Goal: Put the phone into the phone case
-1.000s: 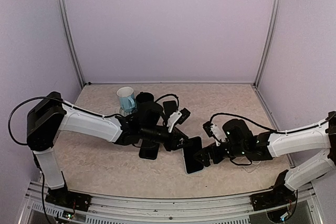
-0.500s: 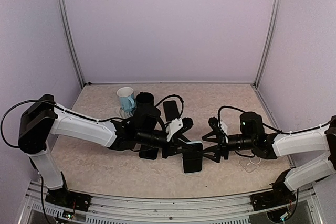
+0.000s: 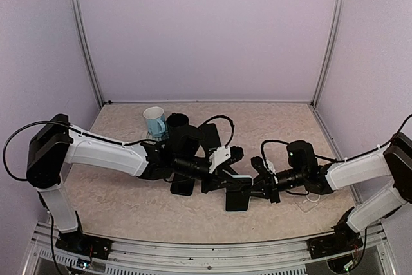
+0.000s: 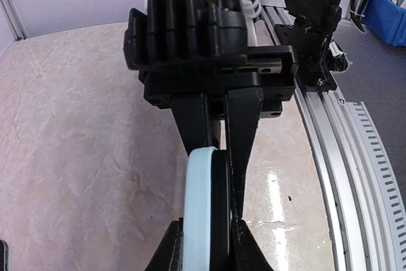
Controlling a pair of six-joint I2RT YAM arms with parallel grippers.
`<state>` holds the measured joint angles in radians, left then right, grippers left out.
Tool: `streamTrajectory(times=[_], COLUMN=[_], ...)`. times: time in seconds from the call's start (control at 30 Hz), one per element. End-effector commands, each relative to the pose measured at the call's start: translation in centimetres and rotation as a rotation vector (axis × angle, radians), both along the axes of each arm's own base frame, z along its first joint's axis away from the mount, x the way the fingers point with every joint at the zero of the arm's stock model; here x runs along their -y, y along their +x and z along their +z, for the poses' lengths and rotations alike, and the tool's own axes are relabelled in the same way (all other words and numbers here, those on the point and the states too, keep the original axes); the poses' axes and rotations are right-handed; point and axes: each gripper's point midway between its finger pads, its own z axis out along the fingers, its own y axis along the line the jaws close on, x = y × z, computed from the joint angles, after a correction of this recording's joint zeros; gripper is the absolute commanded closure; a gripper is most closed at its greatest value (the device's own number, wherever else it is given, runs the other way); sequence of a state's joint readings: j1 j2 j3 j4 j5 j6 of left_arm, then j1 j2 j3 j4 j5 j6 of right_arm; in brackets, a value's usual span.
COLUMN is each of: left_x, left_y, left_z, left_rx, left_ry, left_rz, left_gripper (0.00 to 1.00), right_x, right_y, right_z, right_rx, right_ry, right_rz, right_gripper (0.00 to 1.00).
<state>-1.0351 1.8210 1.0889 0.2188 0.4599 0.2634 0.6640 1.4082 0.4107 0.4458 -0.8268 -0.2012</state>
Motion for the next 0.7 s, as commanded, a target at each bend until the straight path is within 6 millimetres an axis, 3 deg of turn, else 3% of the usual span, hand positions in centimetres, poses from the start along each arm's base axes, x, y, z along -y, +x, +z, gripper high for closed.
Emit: streamTrajectory(times=[0.0, 0.07, 0.13, 0.2, 0.27, 0.33, 0.43, 0.5, 0.6, 0.67], left_x=[-2.5, -2.4, -2.6, -2.7, -2.8, -2.5, -1.9, -1.5, -1.1, -1.0], left_y=[-0.2, -0.1, -0.5, -0.6, -0.7, -1.0, -1.6, -1.9, -2.3, -2.4], left_z=[-7.1, -6.0, -4.4, -2.6, -1.2, -0.5, 0.1, 0.6, 1.0, 1.1], left_rx=[-0.024, -0.056, -0.099, -0.135, -0.168, -0.19, -0.209, -0.197, -0.149, -0.116], left_ry=[0.229, 0.174, 0.091, -0.004, -0.073, -0.099, -0.115, -0.125, -0.118, -0.114], left_rz=[0.019, 0.03, 0.017, 0.014, 0.003, -0.016, -0.055, -0.072, -0.074, -0.074], left_gripper=[0.91, 0.6, 0.48, 0.48, 0.55, 0.62, 0.66, 0.62, 0.44, 0.42], right_x=[-0.4, -0.2, -0.1, -0.1, 0.0, 0.0, 0.0, 0.1, 0.2, 0.2], right_y=[1.6, 1.6, 1.6, 1.6, 1.5, 1.4, 1.3, 1.4, 1.4, 1.5], right_z=[0.8, 0.6, 0.5, 0.5, 0.5, 0.7, 0.7, 0.7, 0.6, 0.6], right_rx=[0.118, 0.129, 0.135, 0.145, 0.158, 0.171, 0.176, 0.18, 0.182, 0.179], right_ry=[0.009, -0.002, -0.011, -0.014, -0.013, -0.012, -0.017, -0.02, -0.024, -0.031], right_rz=[-0.022, -0.026, -0.032, -0.03, -0.025, -0.018, -0.019, -0.024, -0.029, -0.028], right_gripper=[1.0, 1.0, 1.0, 1.0, 1.0, 1.0, 1.0, 1.0, 1.0, 1.0])
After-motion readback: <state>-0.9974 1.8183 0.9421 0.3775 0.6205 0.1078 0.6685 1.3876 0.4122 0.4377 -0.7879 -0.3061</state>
